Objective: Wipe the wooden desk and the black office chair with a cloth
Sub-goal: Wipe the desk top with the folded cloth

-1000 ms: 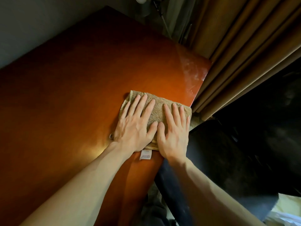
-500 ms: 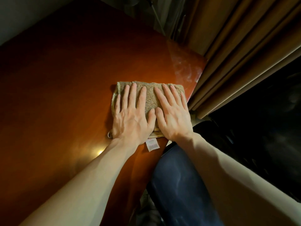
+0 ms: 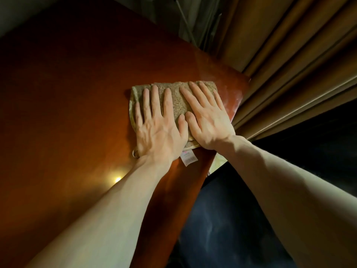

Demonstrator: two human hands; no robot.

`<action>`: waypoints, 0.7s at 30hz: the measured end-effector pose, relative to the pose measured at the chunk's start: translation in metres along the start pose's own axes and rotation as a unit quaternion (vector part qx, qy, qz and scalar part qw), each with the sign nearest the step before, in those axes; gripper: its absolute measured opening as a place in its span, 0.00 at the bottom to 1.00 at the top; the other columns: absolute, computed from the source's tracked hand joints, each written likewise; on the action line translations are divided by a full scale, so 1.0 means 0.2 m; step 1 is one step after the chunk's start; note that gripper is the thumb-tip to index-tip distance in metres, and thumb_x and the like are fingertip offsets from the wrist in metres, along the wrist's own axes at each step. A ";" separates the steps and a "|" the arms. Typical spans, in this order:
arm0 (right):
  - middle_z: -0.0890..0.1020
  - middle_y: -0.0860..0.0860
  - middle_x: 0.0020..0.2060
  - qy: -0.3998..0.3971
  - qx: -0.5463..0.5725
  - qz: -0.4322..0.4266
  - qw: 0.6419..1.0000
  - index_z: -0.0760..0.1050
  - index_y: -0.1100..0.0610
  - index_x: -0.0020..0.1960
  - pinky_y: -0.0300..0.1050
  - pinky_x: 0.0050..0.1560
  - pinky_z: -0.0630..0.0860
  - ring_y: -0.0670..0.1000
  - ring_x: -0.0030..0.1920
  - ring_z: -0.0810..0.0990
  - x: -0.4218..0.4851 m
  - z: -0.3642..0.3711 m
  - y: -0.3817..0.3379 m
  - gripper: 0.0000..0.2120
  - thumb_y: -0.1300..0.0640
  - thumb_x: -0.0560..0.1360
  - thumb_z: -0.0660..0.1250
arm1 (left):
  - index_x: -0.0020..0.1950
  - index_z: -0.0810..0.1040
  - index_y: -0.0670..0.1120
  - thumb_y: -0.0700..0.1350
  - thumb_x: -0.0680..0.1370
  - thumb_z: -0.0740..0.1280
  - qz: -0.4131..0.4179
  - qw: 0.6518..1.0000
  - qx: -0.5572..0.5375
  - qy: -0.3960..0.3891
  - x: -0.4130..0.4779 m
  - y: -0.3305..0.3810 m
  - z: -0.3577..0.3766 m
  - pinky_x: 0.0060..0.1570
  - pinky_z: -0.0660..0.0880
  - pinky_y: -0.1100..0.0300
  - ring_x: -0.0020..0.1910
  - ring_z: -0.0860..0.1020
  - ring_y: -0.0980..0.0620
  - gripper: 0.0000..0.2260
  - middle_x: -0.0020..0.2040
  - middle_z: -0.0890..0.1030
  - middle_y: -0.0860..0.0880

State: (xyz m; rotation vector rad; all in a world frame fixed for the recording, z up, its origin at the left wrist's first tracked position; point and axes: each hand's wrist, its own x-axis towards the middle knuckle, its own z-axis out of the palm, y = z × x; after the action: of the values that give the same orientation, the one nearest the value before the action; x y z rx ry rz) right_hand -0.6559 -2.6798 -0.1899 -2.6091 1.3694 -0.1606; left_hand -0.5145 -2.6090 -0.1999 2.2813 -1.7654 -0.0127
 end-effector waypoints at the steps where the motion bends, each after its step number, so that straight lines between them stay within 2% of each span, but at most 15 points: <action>1: 0.52 0.51 0.84 -0.002 -0.002 -0.003 1.000 0.49 0.46 0.84 0.59 0.82 0.42 0.53 0.83 0.44 0.04 0.00 0.01 0.29 0.44 0.84 0.45 | 0.84 0.54 0.45 0.59 0.83 0.48 -0.002 1.000 0.004 0.001 0.03 0.00 0.00 0.80 0.52 0.40 0.83 0.52 0.40 0.32 0.84 0.54 0.39; 7: 0.54 0.52 0.83 -0.004 -0.002 -0.008 1.000 0.51 0.48 0.84 0.61 0.81 0.44 0.54 0.83 0.47 0.29 -0.04 0.07 0.30 0.42 0.83 0.43 | 0.85 0.52 0.45 0.59 0.83 0.47 -0.004 1.000 0.014 -0.006 0.28 -0.01 0.01 0.80 0.52 0.40 0.83 0.50 0.40 0.32 0.84 0.52 0.39; 14: 0.57 0.53 0.82 0.008 -0.010 -0.009 1.000 0.54 0.50 0.84 0.60 0.81 0.46 0.55 0.83 0.50 0.64 -0.06 0.19 0.30 0.44 0.83 0.48 | 0.83 0.57 0.44 0.59 0.83 0.49 -0.005 1.000 0.023 0.014 0.63 -0.02 0.06 0.80 0.53 0.40 0.83 0.54 0.38 0.32 0.83 0.57 0.37; 21: 0.56 0.51 0.83 0.000 0.004 -0.012 1.000 0.53 0.48 0.84 0.58 0.82 0.45 0.54 0.83 0.49 0.89 -0.09 0.27 0.30 0.42 0.83 0.46 | 0.82 0.61 0.42 0.59 0.81 0.48 -0.020 0.999 0.025 0.025 0.88 -0.01 0.10 0.79 0.54 0.40 0.81 0.57 0.37 0.33 0.82 0.60 0.36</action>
State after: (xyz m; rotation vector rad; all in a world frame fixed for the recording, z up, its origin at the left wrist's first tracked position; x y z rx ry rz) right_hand -0.6016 -2.8581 -0.1837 -2.6205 1.3340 -0.1696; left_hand -0.4692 -2.7808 -0.1932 2.3296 -1.7140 0.0812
